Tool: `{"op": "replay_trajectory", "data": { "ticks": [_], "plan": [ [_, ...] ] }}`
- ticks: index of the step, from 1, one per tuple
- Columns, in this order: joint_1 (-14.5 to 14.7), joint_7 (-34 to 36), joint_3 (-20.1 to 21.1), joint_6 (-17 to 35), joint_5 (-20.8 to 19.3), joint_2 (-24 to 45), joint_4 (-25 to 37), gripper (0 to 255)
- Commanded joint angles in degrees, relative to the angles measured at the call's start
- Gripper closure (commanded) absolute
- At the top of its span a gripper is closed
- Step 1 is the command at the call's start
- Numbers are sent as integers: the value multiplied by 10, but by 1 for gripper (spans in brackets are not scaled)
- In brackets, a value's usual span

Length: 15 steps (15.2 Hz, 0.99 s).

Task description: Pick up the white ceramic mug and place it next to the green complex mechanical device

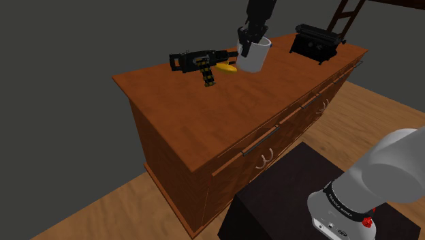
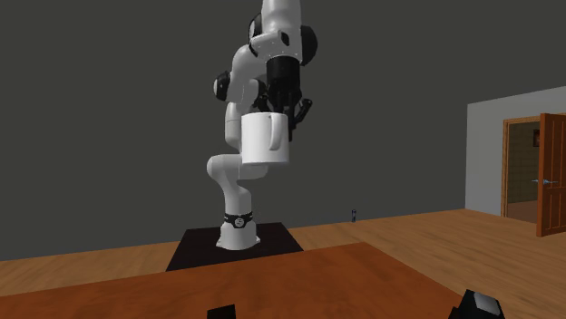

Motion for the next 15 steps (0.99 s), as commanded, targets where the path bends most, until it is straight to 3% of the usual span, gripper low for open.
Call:
{"op": "replay_trajectory", "data": {
  "ticks": [1, 15],
  "plan": [
    [-11, -29, -18, 2, -2, 0, -2, 255],
    [-88, -216, -131, -8, -6, 86, 91, 255]
  ]
}}
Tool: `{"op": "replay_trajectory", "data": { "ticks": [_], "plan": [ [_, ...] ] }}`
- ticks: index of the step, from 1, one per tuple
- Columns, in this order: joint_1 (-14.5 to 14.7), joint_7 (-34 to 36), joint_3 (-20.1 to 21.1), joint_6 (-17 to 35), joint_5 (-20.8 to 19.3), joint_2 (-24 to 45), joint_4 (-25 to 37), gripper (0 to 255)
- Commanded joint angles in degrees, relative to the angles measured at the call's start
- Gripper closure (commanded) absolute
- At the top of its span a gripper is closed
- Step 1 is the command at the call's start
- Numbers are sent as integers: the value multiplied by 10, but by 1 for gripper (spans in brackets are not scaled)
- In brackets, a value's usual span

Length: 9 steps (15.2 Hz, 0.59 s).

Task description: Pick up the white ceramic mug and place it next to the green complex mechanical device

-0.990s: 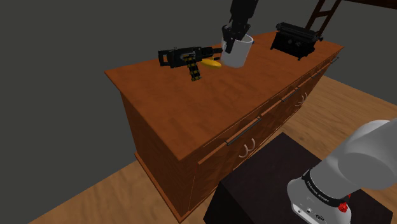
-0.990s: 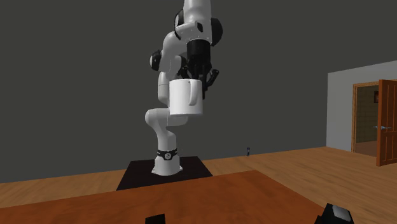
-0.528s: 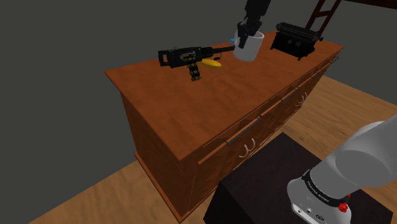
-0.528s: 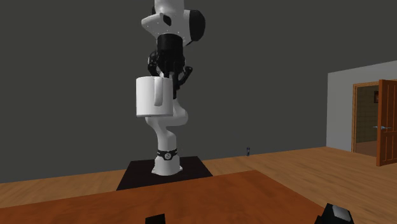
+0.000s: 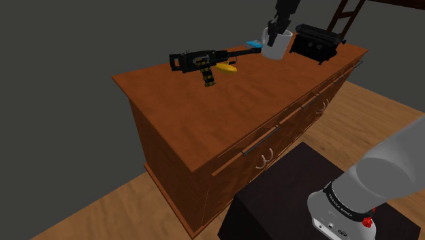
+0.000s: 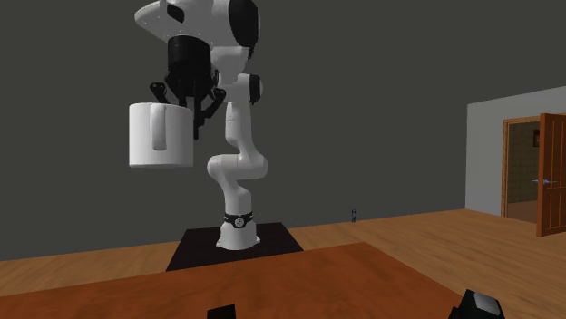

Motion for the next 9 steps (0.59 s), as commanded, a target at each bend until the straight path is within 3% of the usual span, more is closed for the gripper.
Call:
{"op": "replay_trajectory", "data": {
  "ticks": [1, 6, 9],
  "plan": [
    [-13, -31, -17, -2, 2, 17, 18, 255],
    [-41, -89, -46, -15, 12, 70, 81, 255],
    [-41, -89, -46, 9, 12, 67, 55, 255]
  ]
}}
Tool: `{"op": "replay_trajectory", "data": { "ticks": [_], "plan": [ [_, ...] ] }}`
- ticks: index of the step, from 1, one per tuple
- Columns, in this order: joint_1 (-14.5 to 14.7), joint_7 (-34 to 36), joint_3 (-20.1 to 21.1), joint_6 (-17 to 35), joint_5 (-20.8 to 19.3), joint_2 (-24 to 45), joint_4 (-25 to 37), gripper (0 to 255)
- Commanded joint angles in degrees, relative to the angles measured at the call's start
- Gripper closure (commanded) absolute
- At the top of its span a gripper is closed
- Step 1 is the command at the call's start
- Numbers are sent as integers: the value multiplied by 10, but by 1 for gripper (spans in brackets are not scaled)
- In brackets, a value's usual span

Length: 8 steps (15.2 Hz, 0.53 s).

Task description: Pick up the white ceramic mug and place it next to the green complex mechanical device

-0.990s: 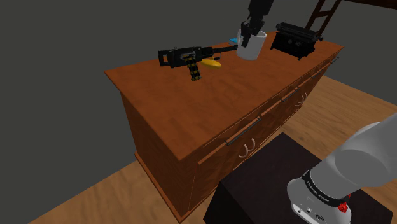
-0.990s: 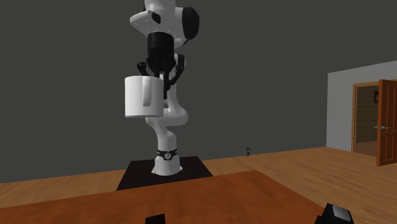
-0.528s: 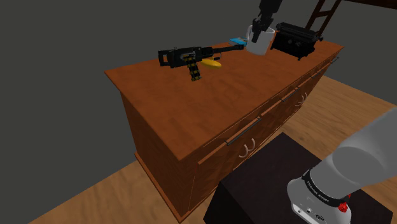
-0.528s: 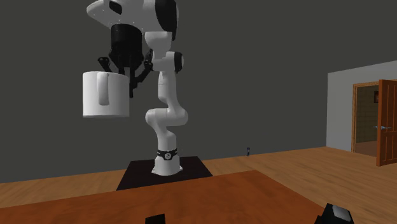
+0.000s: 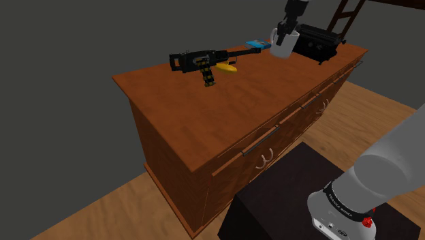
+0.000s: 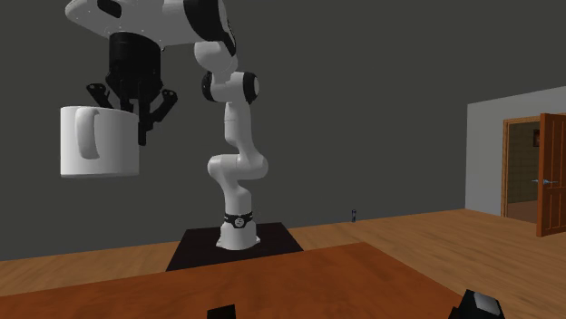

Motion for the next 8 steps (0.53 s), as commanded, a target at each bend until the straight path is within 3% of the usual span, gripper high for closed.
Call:
{"op": "replay_trajectory", "data": {
  "ticks": [1, 8],
  "plan": [
    [-1, -2, -1, 16, 0, -2, -17, 255],
    [0, -4, 0, 70, 0, -3, -72, 255]
  ]
}}
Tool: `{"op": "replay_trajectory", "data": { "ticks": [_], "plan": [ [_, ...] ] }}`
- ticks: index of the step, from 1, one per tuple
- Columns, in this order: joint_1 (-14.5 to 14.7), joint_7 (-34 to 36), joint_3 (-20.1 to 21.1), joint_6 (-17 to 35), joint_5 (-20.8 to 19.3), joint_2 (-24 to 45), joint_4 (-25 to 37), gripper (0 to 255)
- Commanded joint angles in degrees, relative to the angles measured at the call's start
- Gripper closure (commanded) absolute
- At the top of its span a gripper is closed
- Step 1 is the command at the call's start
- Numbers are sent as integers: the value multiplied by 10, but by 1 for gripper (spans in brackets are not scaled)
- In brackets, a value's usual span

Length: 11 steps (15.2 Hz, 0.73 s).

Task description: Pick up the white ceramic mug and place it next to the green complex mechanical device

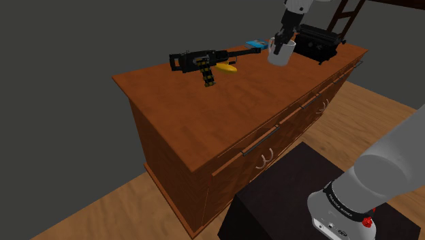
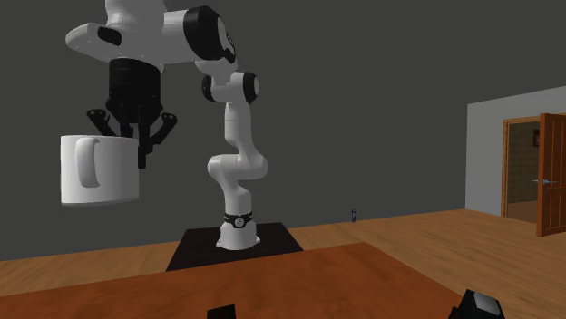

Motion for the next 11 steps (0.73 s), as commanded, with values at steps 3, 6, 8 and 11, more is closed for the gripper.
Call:
{"op": "replay_trajectory", "data": {
  "ticks": [3, 6, 8, 11],
  "plan": [
    [0, -1, 0, 32, 1, 3, -28, 255],
    [0, -2, 0, 55, 2, 6, -48, 255],
    [0, -3, 0, 70, 2, 8, -61, 255],
    [0, -5, 0, 92, 4, 13, -79, 255]
  ]
}}
